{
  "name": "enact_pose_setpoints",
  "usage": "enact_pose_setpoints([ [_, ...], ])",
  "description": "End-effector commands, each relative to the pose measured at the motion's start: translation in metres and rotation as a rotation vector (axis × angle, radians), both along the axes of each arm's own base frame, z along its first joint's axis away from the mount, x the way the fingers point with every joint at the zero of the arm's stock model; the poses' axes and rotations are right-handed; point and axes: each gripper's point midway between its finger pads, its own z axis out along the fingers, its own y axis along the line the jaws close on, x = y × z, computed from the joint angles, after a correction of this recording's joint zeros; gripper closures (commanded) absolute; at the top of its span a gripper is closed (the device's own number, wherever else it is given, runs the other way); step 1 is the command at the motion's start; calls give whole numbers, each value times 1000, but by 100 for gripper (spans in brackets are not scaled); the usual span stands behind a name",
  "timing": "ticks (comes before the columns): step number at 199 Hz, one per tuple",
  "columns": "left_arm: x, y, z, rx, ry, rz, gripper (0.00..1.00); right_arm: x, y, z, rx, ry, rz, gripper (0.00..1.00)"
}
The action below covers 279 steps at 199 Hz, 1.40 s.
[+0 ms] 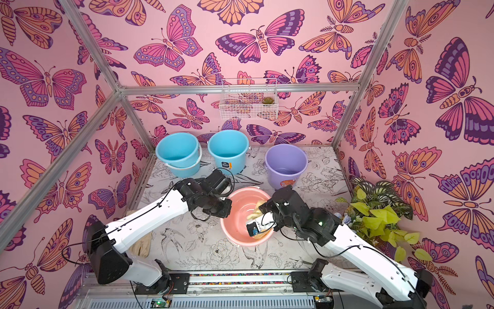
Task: Wipe the inside of the bucket with a cloth
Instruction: Wipe the dirt from the inside of the bucket.
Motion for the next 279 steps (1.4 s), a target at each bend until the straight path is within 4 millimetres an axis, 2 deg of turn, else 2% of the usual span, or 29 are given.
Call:
enact_pose_setpoints([
  [1, 3, -3, 8, -12, -11, -9, 100, -45, -28, -22, -104, 199, 4, 100],
  [25, 3, -4, 9, -15, -9, -10, 100, -71, -29, -23, -101, 303, 33, 100],
  [46, 3, -5, 9, -16, -8, -13, 100, -91, -19, -22, -64, 381, 71, 100],
  [79, 4, -5, 9, -18, -8, -12, 100, -111, 19, -21, 59, 468, 132, 100],
  [102, 3, -6, 9, -19, -7, -14, 100, -112, 47, -19, 136, 480, 164, 100],
  [136, 4, -6, 10, -23, -7, -12, 100, -96, 90, -13, 274, 435, 182, 100],
  [165, 3, -7, 11, -28, -7, -17, 100, -79, 110, -14, 300, 353, 185, 100],
  [211, 1, -9, 10, -31, 5, -17, 100, -40, 121, -6, 317, 262, 167, 100],
  [239, 0, -11, 10, -33, 7, -22, 100, -8, 115, 5, 330, 220, 141, 100],
  [279, -2, -11, 10, -33, 6, -26, 100, 35, 107, 10, 322, 146, 112, 100],
])
